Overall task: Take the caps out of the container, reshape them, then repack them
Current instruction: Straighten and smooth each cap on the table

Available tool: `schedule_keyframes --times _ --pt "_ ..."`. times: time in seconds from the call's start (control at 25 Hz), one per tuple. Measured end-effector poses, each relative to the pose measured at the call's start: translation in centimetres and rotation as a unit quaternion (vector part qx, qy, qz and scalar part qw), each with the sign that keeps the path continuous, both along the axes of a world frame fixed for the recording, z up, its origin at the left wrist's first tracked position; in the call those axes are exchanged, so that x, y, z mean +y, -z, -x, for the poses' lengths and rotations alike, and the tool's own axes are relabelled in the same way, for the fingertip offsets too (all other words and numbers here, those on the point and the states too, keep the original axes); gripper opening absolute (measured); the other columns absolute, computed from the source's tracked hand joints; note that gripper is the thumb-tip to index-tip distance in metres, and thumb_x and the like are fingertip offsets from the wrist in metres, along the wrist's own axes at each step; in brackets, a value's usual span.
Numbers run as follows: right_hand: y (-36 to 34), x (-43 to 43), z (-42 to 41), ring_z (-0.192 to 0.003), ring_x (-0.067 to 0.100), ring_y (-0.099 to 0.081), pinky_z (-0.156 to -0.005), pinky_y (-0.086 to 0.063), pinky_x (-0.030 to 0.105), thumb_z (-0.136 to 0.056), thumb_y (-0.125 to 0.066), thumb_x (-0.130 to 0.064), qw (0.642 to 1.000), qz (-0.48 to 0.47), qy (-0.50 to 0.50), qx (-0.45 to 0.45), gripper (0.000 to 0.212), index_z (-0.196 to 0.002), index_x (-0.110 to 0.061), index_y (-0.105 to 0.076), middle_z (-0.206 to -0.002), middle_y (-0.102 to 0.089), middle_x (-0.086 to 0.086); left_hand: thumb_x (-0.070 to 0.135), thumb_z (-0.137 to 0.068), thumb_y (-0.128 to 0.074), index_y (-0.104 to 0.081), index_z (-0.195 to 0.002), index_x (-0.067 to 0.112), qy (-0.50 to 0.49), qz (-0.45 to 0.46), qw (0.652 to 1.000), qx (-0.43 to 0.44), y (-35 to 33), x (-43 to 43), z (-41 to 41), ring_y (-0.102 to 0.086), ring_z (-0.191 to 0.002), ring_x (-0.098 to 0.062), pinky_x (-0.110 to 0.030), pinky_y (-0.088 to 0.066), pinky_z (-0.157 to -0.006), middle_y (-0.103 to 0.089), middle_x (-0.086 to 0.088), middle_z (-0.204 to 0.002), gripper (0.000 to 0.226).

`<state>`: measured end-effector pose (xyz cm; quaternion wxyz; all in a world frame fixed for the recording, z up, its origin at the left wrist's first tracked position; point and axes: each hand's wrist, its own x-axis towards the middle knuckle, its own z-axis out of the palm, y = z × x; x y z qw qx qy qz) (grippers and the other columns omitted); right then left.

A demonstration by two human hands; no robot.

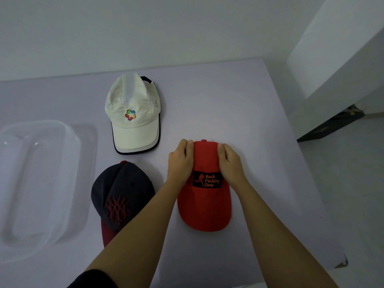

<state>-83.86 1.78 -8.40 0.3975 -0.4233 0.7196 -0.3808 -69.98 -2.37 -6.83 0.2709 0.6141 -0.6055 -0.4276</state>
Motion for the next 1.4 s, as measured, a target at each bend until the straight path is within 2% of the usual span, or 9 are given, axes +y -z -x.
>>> schedule_keyframes --times 0.2,0.32,0.44,0.56,0.64,0.72,0.88,1.12,1.4 --pt "-0.4 -0.1 0.4 -0.047 0.006 -0.035 -0.051 -0.034 0.025 -0.1 -0.03 -0.037 0.995 0.028 -0.021 0.089 0.039 -0.062 -0.032 -0.037 -0.053 -0.038 -0.01 0.026 -0.102 -0.033 -0.04 -0.074 0.013 0.05 0.067 0.994 -0.065 0.5 -0.5 -0.9 -0.037 -0.044 -0.014 -0.029 -0.029 -0.047 -0.037 0.005 -0.05 0.031" --pt "-0.3 -0.3 0.7 -0.048 0.004 -0.037 -0.054 -0.032 0.023 -0.099 -0.033 -0.038 0.995 0.011 -0.024 0.096 0.041 -0.059 -0.035 -0.036 -0.052 -0.037 -0.012 0.027 -0.102 -0.033 -0.04 -0.071 0.012 0.031 0.059 0.996 -0.066 0.4 -0.5 -1.0 -0.037 -0.046 -0.017 -0.033 -0.031 -0.051 -0.037 0.003 -0.051 0.035" --pt "0.3 0.4 1.7 -0.061 0.007 -0.045 -0.063 -0.041 0.025 -0.1 -0.033 -0.036 1.0 0.021 -0.004 0.004 0.04 -0.069 -0.019 -0.053 -0.066 -0.05 -0.004 0.032 -0.101 -0.032 -0.049 -0.071 0.005 0.0 0.009 0.999 -0.033 -0.5 -0.5 -1.1 -0.045 -0.056 -0.014 -0.032 -0.037 -0.058 -0.048 0.0 -0.059 0.044" --pt "0.7 2.0 3.3 -0.081 -0.007 -0.057 -0.076 -0.042 0.009 -0.1 -0.037 -0.023 0.997 0.033 0.049 -0.058 0.029 -0.089 -0.023 -0.063 -0.09 -0.064 -0.007 0.02 -0.095 -0.037 -0.067 -0.096 0.009 -0.095 -0.071 0.992 0.053 -1.7 -0.5 -2.4 -0.057 -0.082 -0.009 -0.016 -0.042 -0.068 -0.065 0.0 -0.092 0.032" --pt "0.6 3.1 4.2 -0.088 -0.007 -0.058 -0.08 -0.041 0.013 -0.098 -0.044 -0.021 0.996 0.023 0.06 -0.062 0.022 -0.094 -0.03 -0.063 -0.098 -0.065 -0.011 0.012 -0.093 -0.04 -0.063 -0.114 0.012 -0.079 -0.095 0.992 0.008 -2.4 0.0 -3.8 -0.055 -0.08 0.0 -0.006 -0.041 -0.066 -0.063 0.002 -0.104 0.031" --pt "0.7 3.9 4.6 -0.082 0.003 -0.057 -0.078 -0.043 0.019 -0.096 -0.047 -0.024 0.998 -0.009 0.042 -0.047 0.018 -0.102 -0.029 -0.063 -0.103 -0.065 -0.013 0.012 -0.093 -0.042 -0.058 -0.123 0.012 -0.034 -0.131 0.99 -0.033 -2.5 0.1 -4.9 -0.06 -0.082 -0.007 -0.015 -0.045 -0.076 -0.063 0.001 -0.107 0.034" --pt "0.9 4.2 3.8 -0.068 0.011 -0.051 -0.071 -0.044 0.023 -0.094 -0.051 -0.024 0.999 -0.03 0.007 -0.006 0.013 -0.098 -0.032 -0.061 -0.095 -0.064 -0.006 0.011 -0.095 -0.043 -0.061 -0.112 0.012 0.042 -0.232 0.971 0.041 -2.6 -0.4 -5.7 -0.056 -0.062 -0.01 -0.022 -0.042 -0.061 -0.063 -0.003 -0.091 0.025" --pt "1.3 3.7 3.1 -0.062 0.01 -0.043 -0.063 -0.038 0.025 -0.097 -0.044 -0.019 0.999 -0.034 0.011 0.008 0.019 -0.086 -0.012 -0.057 -0.067 -0.049 -0.005 0.012 -0.098 -0.043 -0.06 -0.097 0.007 -0.006 -0.193 0.981 0.03 -1.7 -0.2 -6.0 -0.06 -0.066 -0.012 -0.023 -0.047 -0.066 -0.064 -0.004 -0.072 0.019" --pt "-1.7 2.5 4.2 -0.081 0.005 -0.057 -0.068 -0.041 0.007 -0.093 -0.054 -0.027 0.999 -0.03 0.028 0.033 0.02 -0.112 -0.024 -0.058 -0.107 -0.061 -0.009 0.017 -0.098 -0.045 -0.049 -0.132 0.008 0.024 -0.096 0.994 -0.038 -5.8 -1.4 -6.9 -0.068 -0.078 -0.014 -0.025 -0.052 -0.077 -0.061 -0.001 -0.109 0.036"
